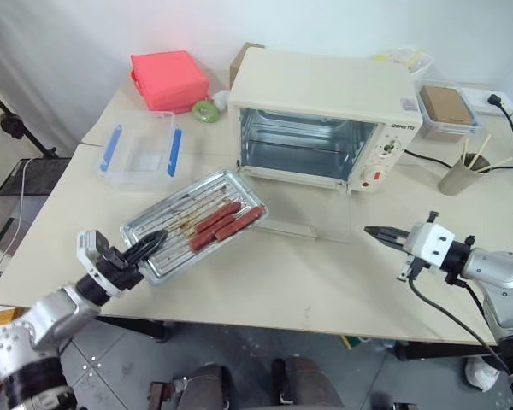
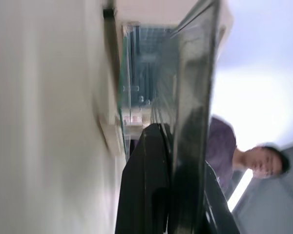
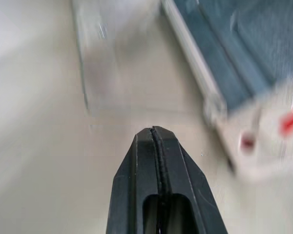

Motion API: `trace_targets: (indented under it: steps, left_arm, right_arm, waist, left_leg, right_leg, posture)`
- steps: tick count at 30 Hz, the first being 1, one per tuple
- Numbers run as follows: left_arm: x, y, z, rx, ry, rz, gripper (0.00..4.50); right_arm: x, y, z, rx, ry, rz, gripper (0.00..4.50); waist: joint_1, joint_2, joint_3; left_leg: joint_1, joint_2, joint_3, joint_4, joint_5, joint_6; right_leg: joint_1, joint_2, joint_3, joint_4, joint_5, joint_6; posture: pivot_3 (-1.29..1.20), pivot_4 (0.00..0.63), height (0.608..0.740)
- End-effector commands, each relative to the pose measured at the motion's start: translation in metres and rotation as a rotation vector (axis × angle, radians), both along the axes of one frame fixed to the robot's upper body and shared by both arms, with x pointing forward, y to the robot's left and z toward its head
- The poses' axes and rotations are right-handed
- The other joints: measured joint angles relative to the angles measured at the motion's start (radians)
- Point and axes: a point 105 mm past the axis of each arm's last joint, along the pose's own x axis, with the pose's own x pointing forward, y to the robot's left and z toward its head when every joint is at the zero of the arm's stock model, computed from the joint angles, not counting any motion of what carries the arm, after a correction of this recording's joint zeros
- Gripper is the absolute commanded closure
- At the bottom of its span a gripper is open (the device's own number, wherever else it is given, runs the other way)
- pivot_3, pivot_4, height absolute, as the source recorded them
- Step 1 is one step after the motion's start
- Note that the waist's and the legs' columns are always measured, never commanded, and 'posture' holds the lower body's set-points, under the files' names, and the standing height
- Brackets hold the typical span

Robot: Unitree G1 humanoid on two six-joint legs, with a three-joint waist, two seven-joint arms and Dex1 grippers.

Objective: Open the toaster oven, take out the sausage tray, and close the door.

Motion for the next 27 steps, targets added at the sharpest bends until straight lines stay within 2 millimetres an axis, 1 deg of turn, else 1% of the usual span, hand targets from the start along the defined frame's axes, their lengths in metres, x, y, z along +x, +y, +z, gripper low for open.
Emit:
trace_targets:
  steps: [1,3,4,5,9,12,16,18,21,25,27]
  left_arm:
    - [-0.009,0.01,0.012,-0.048,-0.076,0.135,4.5]
    - [-0.013,0.01,0.012,-0.082,-0.088,0.193,4.5]
    - [-0.015,0.011,0.011,-0.097,-0.088,0.223,4.5]
    - [-0.015,0.013,0.01,-0.107,-0.082,0.256,4.5]
    - [-0.015,0.025,0.013,-0.167,-0.09,0.384,4.5]
    - [-0.015,0.03,0.011,-0.178,-0.073,0.423,4.5]
    - [-0.018,0.029,0.006,-0.186,-0.057,0.423,4.5]
    - [-0.018,0.028,0.005,-0.182,-0.057,0.411,4.5]
    - [-0.02,0.026,0.004,-0.17,-0.058,0.39,4.5]
    - [-0.021,0.024,0.004,-0.154,-0.058,0.369,4.5]
    - [-0.023,0.018,0.008,-0.132,-0.076,0.341,4.5]
  right_arm:
    - [0.003,0.002,-0.011,0.062,0.069,0.015,4.49]
    - [0.005,0.006,-0.021,0.093,0.116,0.019,4.49]
    - [0.006,0.009,-0.024,0.116,0.132,0.021,4.49]
    - [0.008,0.012,-0.025,0.141,0.134,0.025,4.49]
    - [0.013,0.03,-0.021,0.241,0.152,0.068,4.49]
    - [0.017,0.041,-0.012,0.301,0.13,0.09,4.49]
    - [0.02,0.051,0.005,0.375,0.075,0.109,4.49]
    - [0.02,0.052,0.025,0.449,0.008,0.116,4.49]
    - [0.029,0.045,0.051,0.613,-0.049,0.044,4.49]
    - [0.03,0.041,0.067,0.699,-0.077,0.03,4.49]
    - [0.029,0.037,0.087,0.776,-0.115,0.034,4.49]
  waist:
    - [0.0,0.0,0.0]
    - [0.0,0.0,0.0]
    - [0.001,0.0,0.0]
    - [0.002,0.0,0.0]
    - [0.003,0.0,0.0]
    - [0.004,0.0,0.0]
    - [0.004,0.0,0.0]
    - [0.005,0.0,0.0]
    - [0.003,0.0,0.0]
    - [0.005,0.0,0.0]
    - [0.005,0.0,0.0]
  left_leg:
    - [0.001,0.0,0.0,0.0,0.0,0.0]
    - [0.008,0.0,0.0,-0.003,0.0,0.0]
    - [0.014,0.0,0.001,-0.006,0.0,0.0]
    - [0.015,0.0,0.0,-0.007,0.0,0.0]
    - [0.016,0.0,0.0,-0.007,0.0,0.0]
    - [0.015,0.0,0.0,-0.007,0.0,0.0]
    - [0.015,0.0,0.0,-0.008,-0.001,0.0]
    - [0.015,0.0,0.0,-0.009,-0.001,0.0]
    - [0.015,0.0,0.0,-0.009,-0.001,0.0]
    - [0.015,0.0,0.0,-0.01,-0.001,0.0]
    - [0.015,0.0,0.0,-0.011,-0.001,0.0]
  right_leg:
    - [0.001,0.0,0.0,0.0,0.0,0.0]
    - [0.009,0.001,0.0,-0.004,0.0,0.0]
    - [0.015,0.001,0.001,-0.007,0.0,-0.001]
    - [0.016,0.001,0.0,-0.008,0.0,-0.001]
    - [0.017,0.001,0.0,-0.009,0.0,-0.001]
    - [0.017,0.002,0.0,-0.01,0.0,-0.001]
    - [0.017,0.002,0.0,-0.011,0.0,-0.001]
    - [0.017,0.002,0.0,-0.011,0.0,-0.001]
    - [0.017,0.002,0.001,-0.011,0.0,-0.001]
    - [0.017,0.002,0.0,-0.012,0.0,-0.001]
    - [0.017,0.002,0.0,-0.014,0.0,-0.001]
  posture:
    - [0.0,0.15,0.74]
    - [0.0,0.15,0.74]
    - [0.0,0.15,0.74]
    - [0.0,0.15,0.74]
    - [0.0,0.15,0.74]
    - [0.0,0.15,0.74]
    - [0.0,0.15,0.74]
    - [0.0,0.15,0.74]
    - [0.0,0.15,0.74]
    - [0.0,0.15,0.74]
    - [0.0,0.15,0.74]
